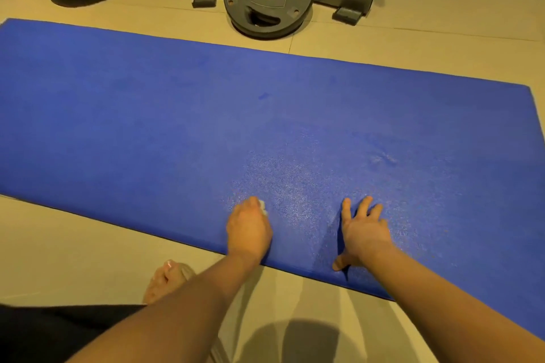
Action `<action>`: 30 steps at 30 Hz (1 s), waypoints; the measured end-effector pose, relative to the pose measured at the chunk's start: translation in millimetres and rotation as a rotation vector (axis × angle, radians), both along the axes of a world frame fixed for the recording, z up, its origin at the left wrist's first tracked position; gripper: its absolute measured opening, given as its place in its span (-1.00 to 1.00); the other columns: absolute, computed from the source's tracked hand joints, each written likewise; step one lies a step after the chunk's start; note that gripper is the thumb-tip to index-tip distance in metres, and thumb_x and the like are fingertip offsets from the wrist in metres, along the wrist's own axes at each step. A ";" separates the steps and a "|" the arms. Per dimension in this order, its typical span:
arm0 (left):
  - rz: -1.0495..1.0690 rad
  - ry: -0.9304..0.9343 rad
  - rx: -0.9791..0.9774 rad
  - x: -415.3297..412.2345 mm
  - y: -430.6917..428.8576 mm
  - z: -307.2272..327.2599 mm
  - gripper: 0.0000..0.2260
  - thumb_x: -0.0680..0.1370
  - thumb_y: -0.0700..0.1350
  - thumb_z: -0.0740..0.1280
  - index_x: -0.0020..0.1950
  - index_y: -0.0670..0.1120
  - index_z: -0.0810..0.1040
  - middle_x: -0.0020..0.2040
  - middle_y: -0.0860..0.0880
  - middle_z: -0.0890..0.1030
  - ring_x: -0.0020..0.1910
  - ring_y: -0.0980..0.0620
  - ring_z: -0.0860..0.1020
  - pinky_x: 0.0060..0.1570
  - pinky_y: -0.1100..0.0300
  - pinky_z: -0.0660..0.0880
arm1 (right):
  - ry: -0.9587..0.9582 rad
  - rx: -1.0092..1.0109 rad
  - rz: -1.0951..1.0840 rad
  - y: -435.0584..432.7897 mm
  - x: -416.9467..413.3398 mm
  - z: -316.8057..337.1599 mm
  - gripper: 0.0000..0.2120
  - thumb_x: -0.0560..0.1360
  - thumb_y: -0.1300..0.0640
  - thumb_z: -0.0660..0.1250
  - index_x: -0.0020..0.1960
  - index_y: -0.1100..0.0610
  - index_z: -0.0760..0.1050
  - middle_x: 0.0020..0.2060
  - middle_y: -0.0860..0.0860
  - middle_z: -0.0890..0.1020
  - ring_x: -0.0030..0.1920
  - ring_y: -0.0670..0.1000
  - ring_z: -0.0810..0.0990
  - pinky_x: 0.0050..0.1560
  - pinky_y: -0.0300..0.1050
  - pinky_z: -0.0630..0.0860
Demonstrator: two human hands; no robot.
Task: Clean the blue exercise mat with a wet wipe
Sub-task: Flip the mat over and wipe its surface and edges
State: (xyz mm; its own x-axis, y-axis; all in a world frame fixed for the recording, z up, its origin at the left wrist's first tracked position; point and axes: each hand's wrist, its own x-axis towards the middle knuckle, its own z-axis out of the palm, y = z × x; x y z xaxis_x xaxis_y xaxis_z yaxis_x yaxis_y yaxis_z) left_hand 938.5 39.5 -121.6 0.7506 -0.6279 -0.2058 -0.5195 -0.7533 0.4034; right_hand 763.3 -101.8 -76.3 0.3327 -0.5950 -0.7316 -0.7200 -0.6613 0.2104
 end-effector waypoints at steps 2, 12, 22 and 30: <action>-0.125 0.064 0.010 -35.5 -13.1 0.1 -0.84 0.66 -0.09 0.25 0.17 -0.13 0.54 0.11 -0.13 0.63 0.08 -0.14 0.58 0.07 0.02 0.48 | -0.009 -0.011 0.000 0.0 -0.8 -1.5 0.49 0.19 -0.48 0.51 0.60 0.20 -0.40 0.55 0.42 -0.19 0.53 0.53 -0.07 0.47 0.30 0.29; -0.280 -0.087 0.024 -7.8 1.3 0.2 -0.88 0.66 -0.12 0.26 0.10 -0.10 0.57 0.05 -0.12 0.65 0.02 -0.15 0.59 0.05 -0.01 0.49 | -0.049 -0.034 0.013 -1.8 -6.7 -5.6 0.49 0.16 -0.53 0.47 0.61 0.16 -0.38 0.57 0.39 -0.15 0.54 0.51 -0.06 0.50 0.29 0.21; -0.038 0.057 -0.049 -49.0 8.1 -0.3 -0.91 0.65 -0.14 0.27 0.06 -0.12 0.56 -0.01 -0.14 0.64 -0.01 -0.18 0.58 -0.01 -0.02 0.46 | -0.057 -0.020 -0.001 -1.7 -4.2 -4.0 0.50 0.15 -0.51 0.49 0.60 0.17 -0.40 0.57 0.38 -0.17 0.54 0.51 -0.09 0.52 0.32 0.15; -0.510 -0.041 -0.013 -54.9 17.7 3.7 -0.90 0.60 -0.19 0.29 0.07 -0.07 0.57 0.00 -0.08 0.65 0.00 -0.16 0.58 0.05 0.00 0.42 | -0.045 -0.021 -0.008 -1.2 -3.3 -3.7 0.51 0.15 -0.51 0.50 0.60 0.17 -0.40 0.57 0.39 -0.17 0.54 0.51 -0.09 0.52 0.32 0.16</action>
